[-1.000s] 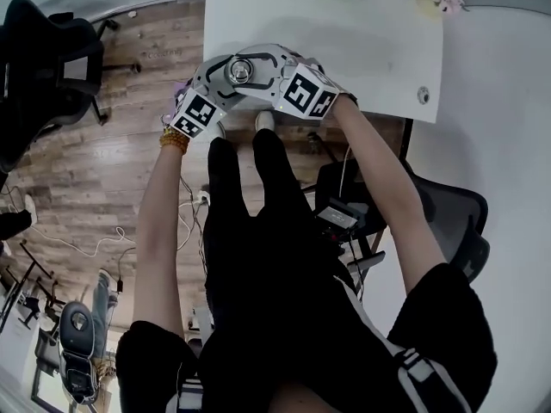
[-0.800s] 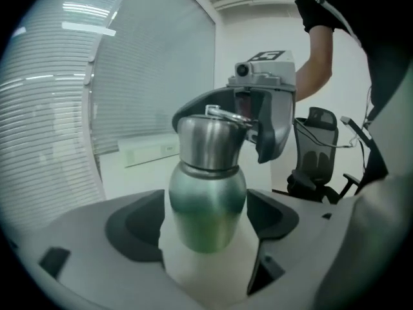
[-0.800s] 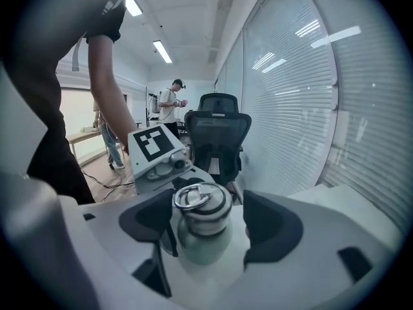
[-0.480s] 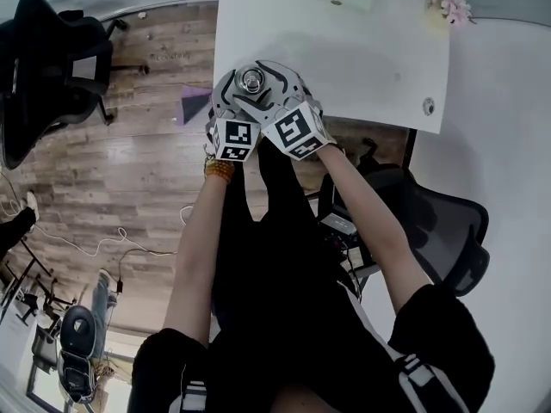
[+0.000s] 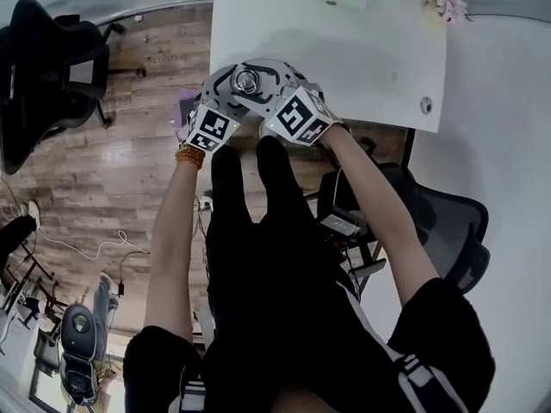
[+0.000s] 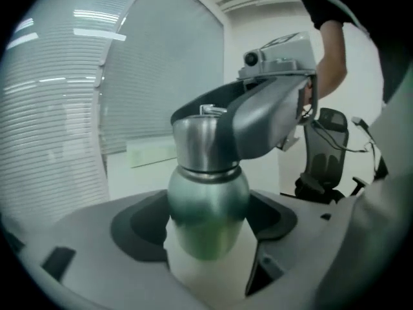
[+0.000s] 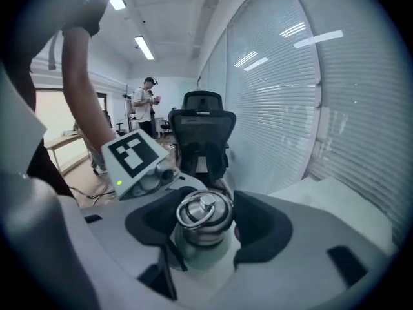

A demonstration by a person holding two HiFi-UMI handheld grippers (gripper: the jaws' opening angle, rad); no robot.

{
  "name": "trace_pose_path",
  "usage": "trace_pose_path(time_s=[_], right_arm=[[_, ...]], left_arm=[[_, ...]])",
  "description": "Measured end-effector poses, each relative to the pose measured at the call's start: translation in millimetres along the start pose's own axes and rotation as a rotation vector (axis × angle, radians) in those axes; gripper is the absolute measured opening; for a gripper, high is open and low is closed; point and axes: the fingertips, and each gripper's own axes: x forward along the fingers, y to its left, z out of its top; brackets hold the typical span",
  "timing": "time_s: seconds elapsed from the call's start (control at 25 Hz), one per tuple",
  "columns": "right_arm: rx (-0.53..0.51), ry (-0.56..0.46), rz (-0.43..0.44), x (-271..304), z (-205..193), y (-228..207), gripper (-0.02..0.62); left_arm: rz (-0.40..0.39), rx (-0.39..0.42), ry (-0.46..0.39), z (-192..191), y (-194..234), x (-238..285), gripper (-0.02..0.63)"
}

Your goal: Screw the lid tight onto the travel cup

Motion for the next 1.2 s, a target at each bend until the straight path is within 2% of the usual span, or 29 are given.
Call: trace_pose_path(time_s=[0.08,0.16,0.28,0.32,0.36,0.48,0.6,0.68,0.76,0.84,0.96,1.08,1.2], right_arm=[[-0.036,-0.007,0.073,0.9,1.7,3.3,0.26],[-0.064,-0.012,0.119,2.2,3.5,4.4,0.261],[-0.101,-0.005,0.132,1.3,3.4,6.8,0.264],[-0.101,-0.004,0.125,-0.1,3.0,7.7,0.279],[-0.088,-0.007,0.11,-2.0,3.4,7.8,0.335],[0.004,-0.028,-0.016,-8.3,7.0,-2.4,0.347],[0.082,0.004,-0.125,-4.4,4.9,-7.4,0.317],[0.101,0.032,-0.141,1.5,1.1,-4.4,0.264],[0.09,0.045,-0.136,2.5,-1.3,-2.1,0.261],[0.041,0.057,-0.099,0.9,-3.5,1.2,0.261],[-0.054,0.088,-0.004,-0.9,-7.3,5.5,0.26],[-0.073,0.075,0.088,1.6,-5.0,6.0,0.261],[-0.099,0.043,0.14,6.1,0.0,3.1,0.261]], left_arm=[[-0.105,0.048,-0.006,0.8,-1.6,-1.6,0.368],[-0.175,0.081,0.001,0.3,-1.6,-2.1,0.368],[-0.192,0.09,0.03,-1.2,-2.9,-2.0,0.37],[-0.171,0.079,0.031,-1.1,-2.5,-3.0,0.372],[-0.138,0.059,0.027,-1.4,-1.3,-5.6,0.391],[0.028,-0.039,-0.008,-3.4,4.8,-18.0,0.397],[0.208,-0.123,-0.014,-2.7,5.6,-18.2,0.397],[0.297,-0.153,0.002,-2.9,5.0,-12.5,0.375],[0.339,-0.172,0.005,-3.7,4.7,-9.7,0.357],[0.296,-0.143,0.004,-4.9,1.8,-8.4,0.354],[0.118,-0.067,0.0,-5.7,-4.0,-4.9,0.353],[-0.051,0.0,-0.017,-4.0,-2.4,-6.4,0.354],[-0.137,0.045,-0.011,-1.3,3.5,-6.0,0.356]])
